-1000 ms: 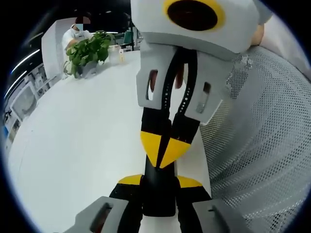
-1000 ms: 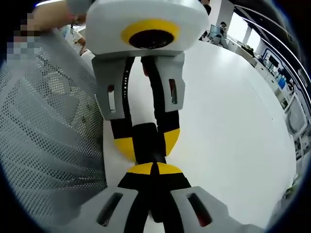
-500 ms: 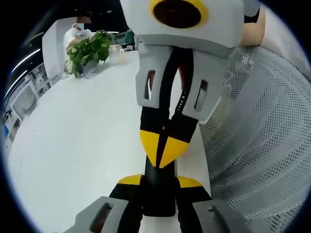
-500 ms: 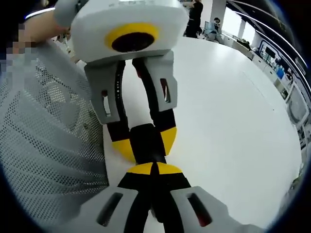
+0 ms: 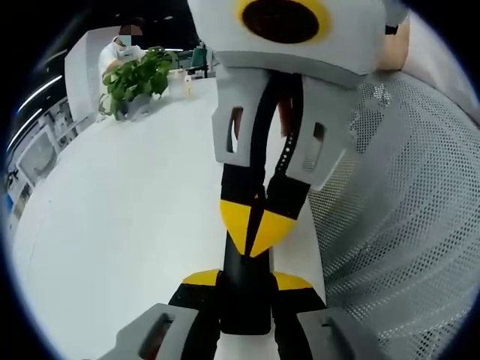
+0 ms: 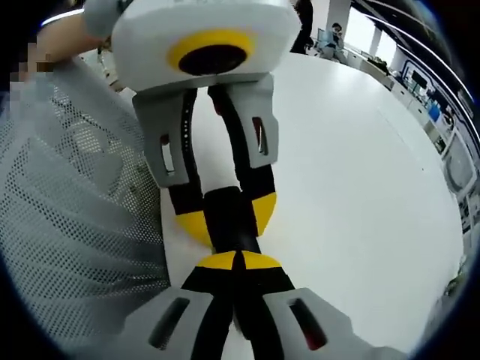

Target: Press the specified remote control buttons in sequence, fully releasing each button before pressing the next.

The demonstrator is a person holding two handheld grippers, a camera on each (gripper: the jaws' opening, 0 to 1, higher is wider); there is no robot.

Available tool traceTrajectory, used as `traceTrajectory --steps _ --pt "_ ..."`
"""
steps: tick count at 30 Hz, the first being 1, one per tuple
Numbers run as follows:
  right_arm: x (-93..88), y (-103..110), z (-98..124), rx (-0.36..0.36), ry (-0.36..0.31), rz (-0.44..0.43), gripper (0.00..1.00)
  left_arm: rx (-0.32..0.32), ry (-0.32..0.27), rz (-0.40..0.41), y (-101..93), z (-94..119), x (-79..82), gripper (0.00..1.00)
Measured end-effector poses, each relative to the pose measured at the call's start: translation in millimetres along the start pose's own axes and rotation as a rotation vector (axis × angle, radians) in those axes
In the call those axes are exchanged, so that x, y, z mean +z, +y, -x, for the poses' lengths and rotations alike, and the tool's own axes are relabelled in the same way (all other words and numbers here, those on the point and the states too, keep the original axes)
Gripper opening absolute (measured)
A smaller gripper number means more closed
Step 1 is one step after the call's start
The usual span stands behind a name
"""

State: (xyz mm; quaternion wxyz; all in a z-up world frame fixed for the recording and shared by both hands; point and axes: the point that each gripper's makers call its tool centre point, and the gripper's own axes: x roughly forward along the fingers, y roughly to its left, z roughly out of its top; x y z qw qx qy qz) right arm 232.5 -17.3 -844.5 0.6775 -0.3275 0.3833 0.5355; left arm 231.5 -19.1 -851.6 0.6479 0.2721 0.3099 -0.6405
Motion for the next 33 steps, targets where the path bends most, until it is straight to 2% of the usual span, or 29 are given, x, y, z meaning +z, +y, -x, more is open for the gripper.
traceTrajectory --steps 3,9,16,23,27,33 --pt "-0.2 -1.2 0.2 -0.002 0.005 -0.002 0.00 0.000 0.003 -0.004 0.4 -0.1 -0.3 0.26" --pt "-0.7 -3.5 0.5 0.020 -0.012 -0.070 0.00 -0.001 0.006 0.008 1.0 0.1 -0.1 0.25" --pt "0.2 -2.5 0.3 0.010 -0.008 -0.050 0.00 0.001 0.009 0.008 1.2 0.1 0.0 0.25" --pt "-1.1 -2.4 0.9 0.007 -0.038 -0.073 0.00 0.004 0.010 0.006 1.0 0.0 -0.1 0.25" --pt "-0.3 -0.6 1.3 -0.006 -0.051 -0.038 0.00 0.006 0.011 0.005 0.8 -0.1 -0.1 0.25" --pt "0.5 0.8 0.5 -0.020 -0.031 0.045 0.00 0.006 0.009 0.006 0.6 0.0 -0.4 0.26"
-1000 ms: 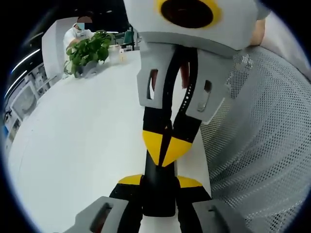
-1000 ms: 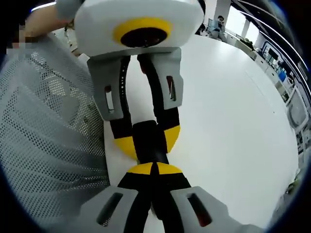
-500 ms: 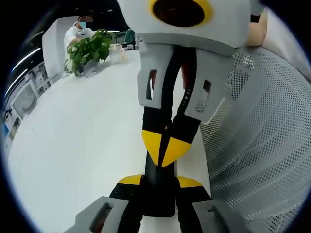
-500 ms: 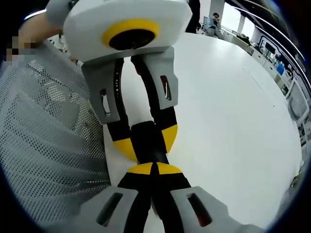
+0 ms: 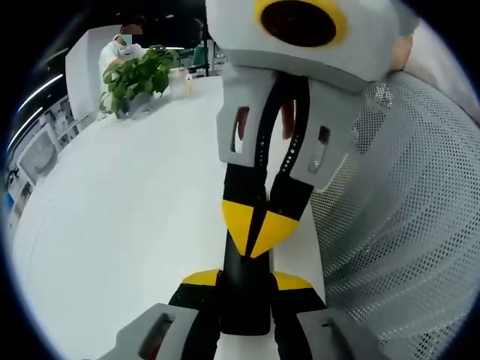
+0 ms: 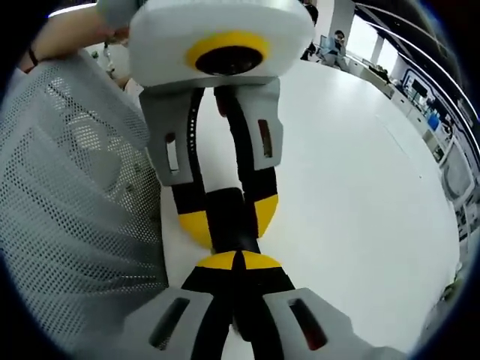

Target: Press the specified remote control buttons in sequence, fully releasing each button before pressing the next.

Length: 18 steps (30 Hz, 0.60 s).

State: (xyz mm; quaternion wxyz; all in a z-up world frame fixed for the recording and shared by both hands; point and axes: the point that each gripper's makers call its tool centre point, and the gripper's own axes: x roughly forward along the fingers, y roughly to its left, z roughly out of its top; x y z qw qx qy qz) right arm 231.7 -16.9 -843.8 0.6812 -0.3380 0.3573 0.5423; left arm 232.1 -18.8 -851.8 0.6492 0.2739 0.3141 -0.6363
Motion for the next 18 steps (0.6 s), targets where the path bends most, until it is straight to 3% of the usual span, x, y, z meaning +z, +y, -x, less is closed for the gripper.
traceTrajectory --steps 10,18 --pt "0.2 -0.2 -1.0 -0.008 0.024 0.049 0.00 -0.001 0.000 -0.002 -0.1 -0.3 -0.1 0.26" --pt "1.7 -1.5 -1.6 -0.006 0.012 0.017 0.00 -0.002 0.000 -0.005 -0.4 -0.4 0.1 0.26"
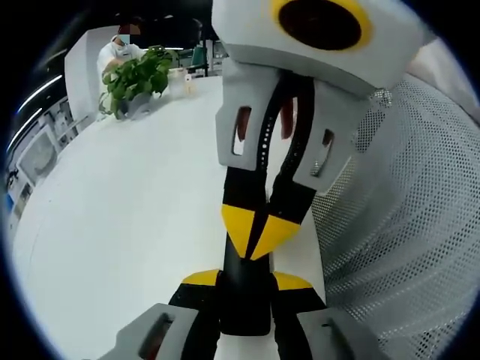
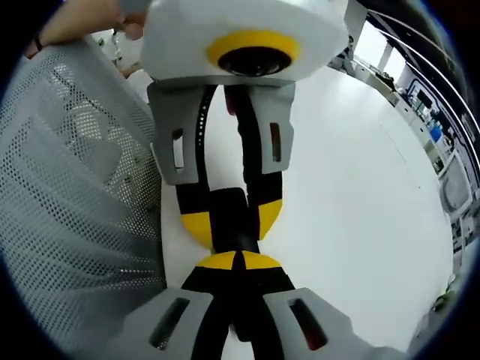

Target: Press the specified remote control buttons in sequence, fully releasing each button before pressing the next.

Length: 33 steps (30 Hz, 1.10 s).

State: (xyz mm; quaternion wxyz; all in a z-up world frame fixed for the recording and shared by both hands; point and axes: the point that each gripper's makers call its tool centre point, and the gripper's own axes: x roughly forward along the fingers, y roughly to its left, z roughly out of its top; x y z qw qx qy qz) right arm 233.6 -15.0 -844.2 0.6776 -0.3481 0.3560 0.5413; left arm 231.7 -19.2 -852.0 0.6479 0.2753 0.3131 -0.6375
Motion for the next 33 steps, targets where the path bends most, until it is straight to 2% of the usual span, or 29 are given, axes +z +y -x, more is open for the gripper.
traceTrajectory --steps 17,27,30,33 --pt "-0.9 0.7 1.5 0.019 -0.011 -0.038 0.00 -0.001 -0.003 0.009 -0.3 0.6 -0.2 0.26" --pt "-7.0 0.4 3.8 0.008 0.035 -0.047 0.00 -0.003 -0.006 0.012 -0.3 0.9 0.2 0.26" --pt "-6.7 0.9 3.9 -0.018 0.084 0.014 0.00 -0.003 -0.002 0.006 0.0 0.8 -0.2 0.26" --pt "-6.5 -0.2 3.1 -0.018 0.087 -0.019 0.00 -0.005 -0.003 0.004 -0.1 1.0 0.1 0.26"
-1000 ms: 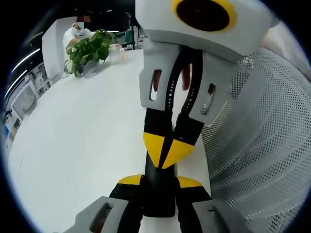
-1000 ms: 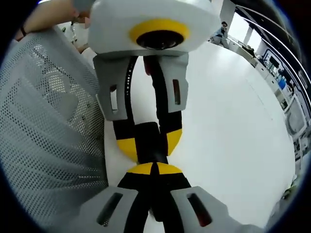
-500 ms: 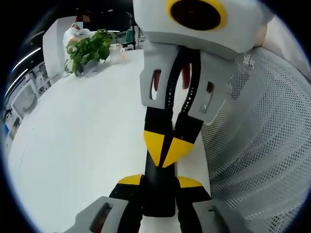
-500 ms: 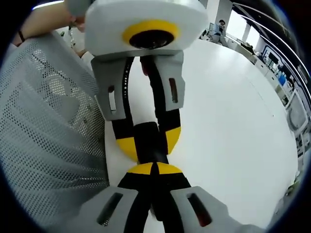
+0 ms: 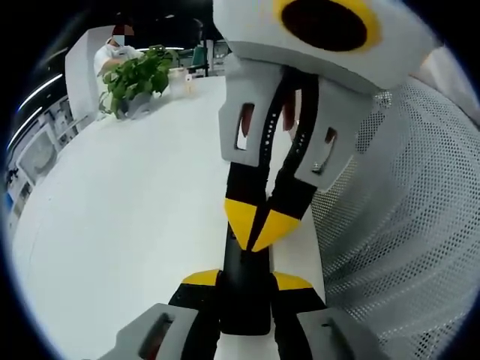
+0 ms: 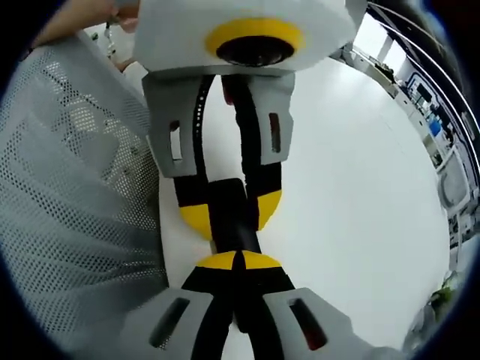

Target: Press the specified remote control buttons in sequence, fully releasing each button before pressing the next.

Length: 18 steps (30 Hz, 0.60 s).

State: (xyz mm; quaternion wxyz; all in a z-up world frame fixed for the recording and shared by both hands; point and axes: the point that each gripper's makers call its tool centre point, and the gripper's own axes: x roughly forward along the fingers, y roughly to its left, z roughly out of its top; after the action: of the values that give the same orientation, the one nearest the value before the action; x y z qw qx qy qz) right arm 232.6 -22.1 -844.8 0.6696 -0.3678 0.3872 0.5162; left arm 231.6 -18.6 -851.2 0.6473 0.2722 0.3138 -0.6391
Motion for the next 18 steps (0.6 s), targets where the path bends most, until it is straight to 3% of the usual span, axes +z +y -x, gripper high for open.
traceTrajectory --steps 5,9,16,18 --pt "-1.8 -1.6 1.4 0.031 -0.048 -0.063 0.00 0.000 0.001 0.000 0.0 -0.1 0.1 0.26" --pt "-1.7 -0.9 1.5 0.039 -0.064 -0.059 0.00 0.001 0.002 -0.001 0.2 -0.1 0.3 0.26" --pt "-1.4 -2.0 3.4 0.096 -0.147 -0.174 0.00 0.002 0.002 0.001 0.4 0.1 0.4 0.26" --pt "-2.3 -2.6 3.7 0.105 -0.153 -0.174 0.00 0.002 0.002 0.001 0.3 0.2 0.7 0.26"
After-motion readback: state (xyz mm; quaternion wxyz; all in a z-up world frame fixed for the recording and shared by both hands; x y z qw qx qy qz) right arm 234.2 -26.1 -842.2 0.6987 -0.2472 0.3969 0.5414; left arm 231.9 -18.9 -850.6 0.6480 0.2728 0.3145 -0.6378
